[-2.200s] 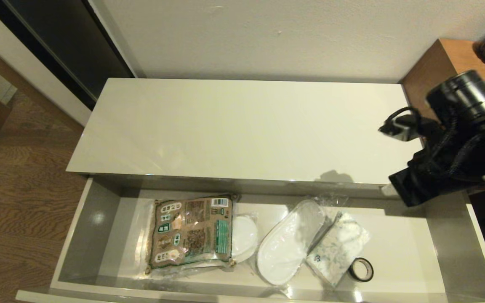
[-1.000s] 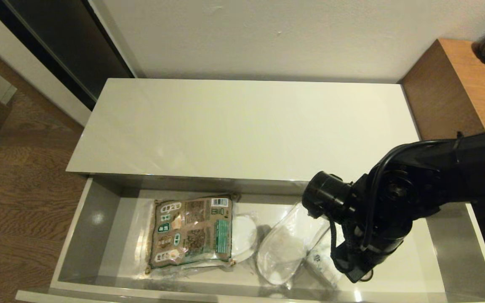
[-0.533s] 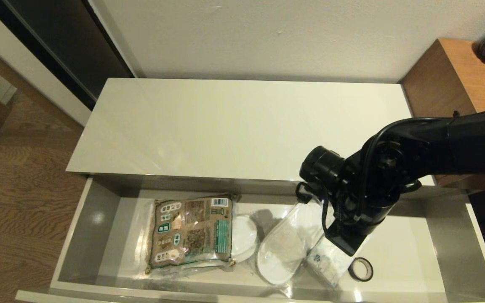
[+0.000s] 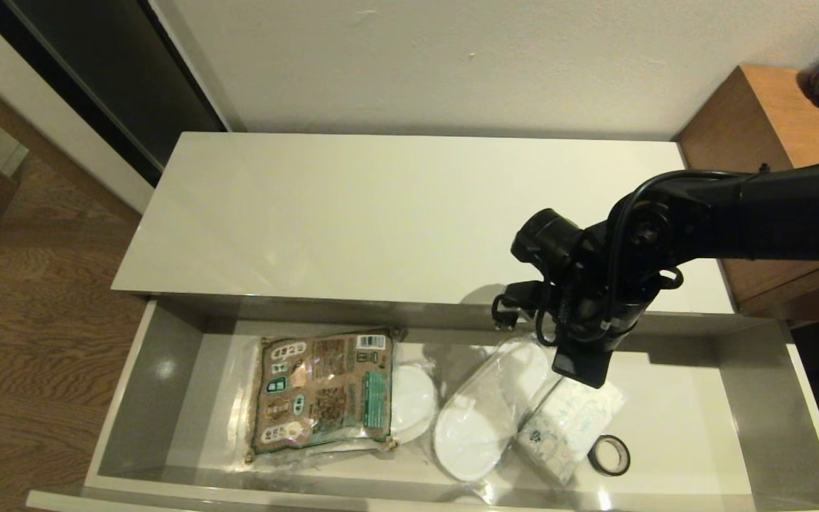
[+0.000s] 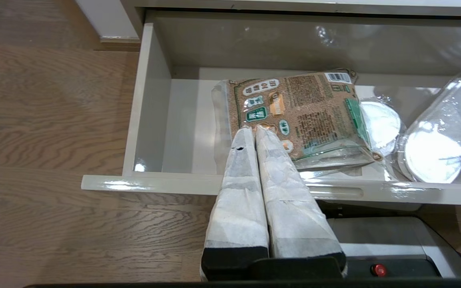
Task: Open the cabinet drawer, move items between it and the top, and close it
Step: Take out the disposable slippers from the drawer
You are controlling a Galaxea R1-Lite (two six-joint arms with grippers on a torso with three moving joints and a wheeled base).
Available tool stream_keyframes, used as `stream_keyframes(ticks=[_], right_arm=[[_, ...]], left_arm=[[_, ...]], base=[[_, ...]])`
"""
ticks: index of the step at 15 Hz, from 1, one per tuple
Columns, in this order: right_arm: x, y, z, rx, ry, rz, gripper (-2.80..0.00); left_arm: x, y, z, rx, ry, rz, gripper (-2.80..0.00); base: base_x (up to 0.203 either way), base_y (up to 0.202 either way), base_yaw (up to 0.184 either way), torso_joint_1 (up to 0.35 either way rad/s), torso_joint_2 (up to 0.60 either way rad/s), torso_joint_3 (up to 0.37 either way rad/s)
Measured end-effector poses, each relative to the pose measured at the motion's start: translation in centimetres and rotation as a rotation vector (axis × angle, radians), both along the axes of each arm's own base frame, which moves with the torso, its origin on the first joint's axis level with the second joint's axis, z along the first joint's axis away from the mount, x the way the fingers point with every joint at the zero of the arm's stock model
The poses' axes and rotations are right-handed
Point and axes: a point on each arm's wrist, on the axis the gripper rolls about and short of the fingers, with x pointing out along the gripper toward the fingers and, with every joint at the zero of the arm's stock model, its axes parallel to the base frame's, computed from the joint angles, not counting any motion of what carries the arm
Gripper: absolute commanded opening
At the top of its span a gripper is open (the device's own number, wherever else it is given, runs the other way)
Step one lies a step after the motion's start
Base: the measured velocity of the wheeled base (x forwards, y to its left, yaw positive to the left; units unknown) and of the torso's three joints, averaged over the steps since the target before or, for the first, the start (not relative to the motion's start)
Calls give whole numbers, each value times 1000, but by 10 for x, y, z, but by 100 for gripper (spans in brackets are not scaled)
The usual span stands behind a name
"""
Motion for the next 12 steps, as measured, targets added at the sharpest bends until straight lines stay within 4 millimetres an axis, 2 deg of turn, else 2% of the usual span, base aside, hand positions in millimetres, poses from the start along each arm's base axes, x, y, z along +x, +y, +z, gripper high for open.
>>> stream_keyframes(ticks=[5,12], right_arm=[[5,13,15,18,-47,45,-280],[-8,10,30,-5,-37,94,-280]], left_arm=[[0,0,0,0,0,0,-280],[0,0,0,0,0,0,-280]], base=[[0,0,0,0,0,0],[0,0,0,0,0,0]])
